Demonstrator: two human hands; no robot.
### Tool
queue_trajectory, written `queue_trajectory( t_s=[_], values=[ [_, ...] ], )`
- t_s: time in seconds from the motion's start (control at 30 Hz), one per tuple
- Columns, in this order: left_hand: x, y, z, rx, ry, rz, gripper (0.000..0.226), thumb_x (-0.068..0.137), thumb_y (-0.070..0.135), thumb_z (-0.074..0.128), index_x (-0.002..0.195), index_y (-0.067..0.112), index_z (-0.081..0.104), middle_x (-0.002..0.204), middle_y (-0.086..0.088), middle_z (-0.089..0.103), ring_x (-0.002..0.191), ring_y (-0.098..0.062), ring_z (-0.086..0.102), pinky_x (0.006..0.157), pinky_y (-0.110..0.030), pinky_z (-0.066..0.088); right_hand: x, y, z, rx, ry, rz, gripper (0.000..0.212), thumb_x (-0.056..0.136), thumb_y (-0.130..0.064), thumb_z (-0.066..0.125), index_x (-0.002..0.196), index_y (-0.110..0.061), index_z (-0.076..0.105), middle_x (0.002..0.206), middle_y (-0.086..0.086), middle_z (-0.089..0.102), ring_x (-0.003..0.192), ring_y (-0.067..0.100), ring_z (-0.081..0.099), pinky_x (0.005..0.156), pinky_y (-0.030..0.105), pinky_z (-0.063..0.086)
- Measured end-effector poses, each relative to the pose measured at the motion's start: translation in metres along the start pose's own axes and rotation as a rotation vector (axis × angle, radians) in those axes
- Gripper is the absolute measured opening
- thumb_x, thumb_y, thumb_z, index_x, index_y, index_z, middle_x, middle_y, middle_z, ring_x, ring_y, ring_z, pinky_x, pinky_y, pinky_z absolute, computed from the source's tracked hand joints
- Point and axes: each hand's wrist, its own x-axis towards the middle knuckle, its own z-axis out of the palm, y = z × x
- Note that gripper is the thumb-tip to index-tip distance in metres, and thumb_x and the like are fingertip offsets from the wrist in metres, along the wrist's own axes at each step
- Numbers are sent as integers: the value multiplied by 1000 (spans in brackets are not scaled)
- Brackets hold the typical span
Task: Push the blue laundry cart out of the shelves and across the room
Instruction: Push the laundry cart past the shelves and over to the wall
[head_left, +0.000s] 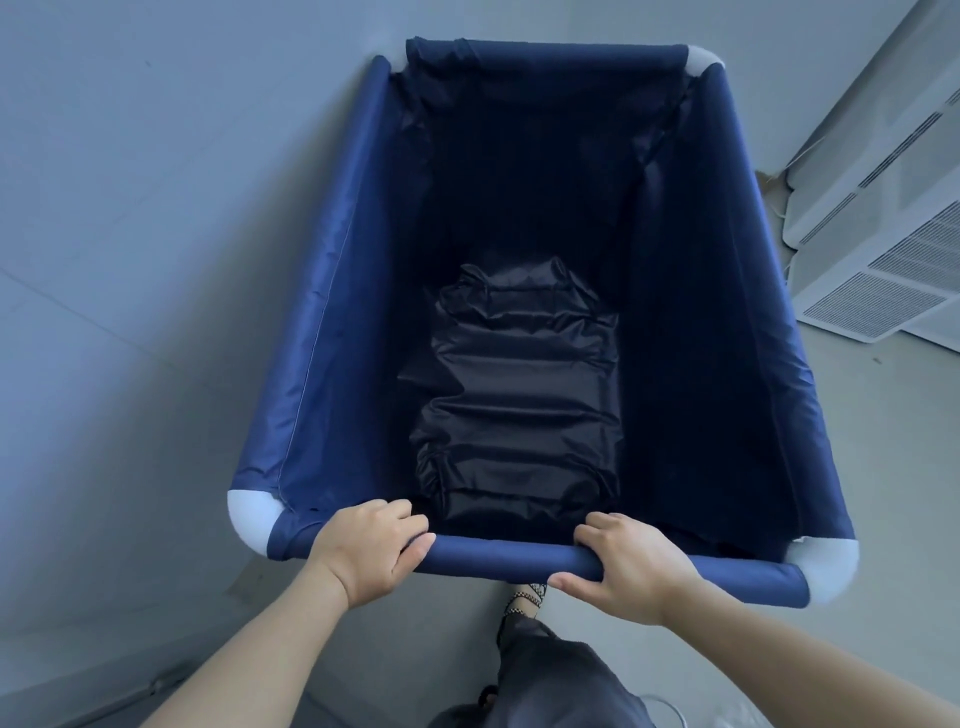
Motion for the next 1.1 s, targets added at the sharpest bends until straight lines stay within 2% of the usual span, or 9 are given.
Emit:
queue_trajectory(
  t_s=[0.13,0.27,0.4,0.53,0.63,0.77,0.93,1.1],
  values=[
    [3,-5,-1,-3,-24,16,48,86,51,19,73,23,55,72,4,58,65,-21,57,49,-30,37,3,-3,-2,1,-1,17,68,68,-87,26,85,-27,52,82,-12,46,75,10,45,65,26,38],
    [3,-9,-1,0,-94,8,54,85,54,9,80,23,54,81,4,57,74,-20,55,55,-30,34,1,-9,-4,-5,9,54,67,67,-88,26,85,-29,52,82,-13,46,76,10,44,65,26,39],
    [1,-15,-2,41,-147,35,41,94,49,20,83,24,51,83,5,53,78,-17,52,57,-29,32,-4,-23,-3,-15,36,128,68,65,-89,23,82,-30,51,79,-11,48,76,11,46,64,27,41],
    [-6,-29,-7,32,-193,81,35,96,45,23,79,26,47,77,11,42,72,-13,44,58,-29,32,-11,-45,4,-26,50,182,68,68,-86,26,86,-28,54,82,-11,49,80,10,43,69,27,41],
    [-17,-40,-11,15,-224,120,32,97,42,23,72,28,37,74,10,41,69,-13,41,58,-31,35,-13,-66,11,-5,64,202,64,70,-84,30,84,-27,54,82,-11,49,79,11,43,67,28,41],
    [-38,-66,-12,47,-229,163,32,97,42,23,72,28,38,74,10,42,68,-14,42,57,-31,37,-15,-100,29,-1,90,222,66,68,-85,27,84,-27,56,82,-10,52,79,11,46,66,31,44],
    [-62,-99,-14,85,-239,215,34,97,42,24,79,24,48,77,10,43,69,-14,42,58,-30,34,-11,-143,48,-53,132,227,67,68,-86,20,84,-31,54,83,-11,53,78,11,46,59,30,35],
    [-65,-129,-18,127,-249,252,48,89,49,8,83,26,50,79,11,43,78,-16,52,58,-29,32,1,-169,56,-55,153,237,71,68,-88,17,88,-32,56,79,-13,48,75,10,41,58,29,28]
  ],
)
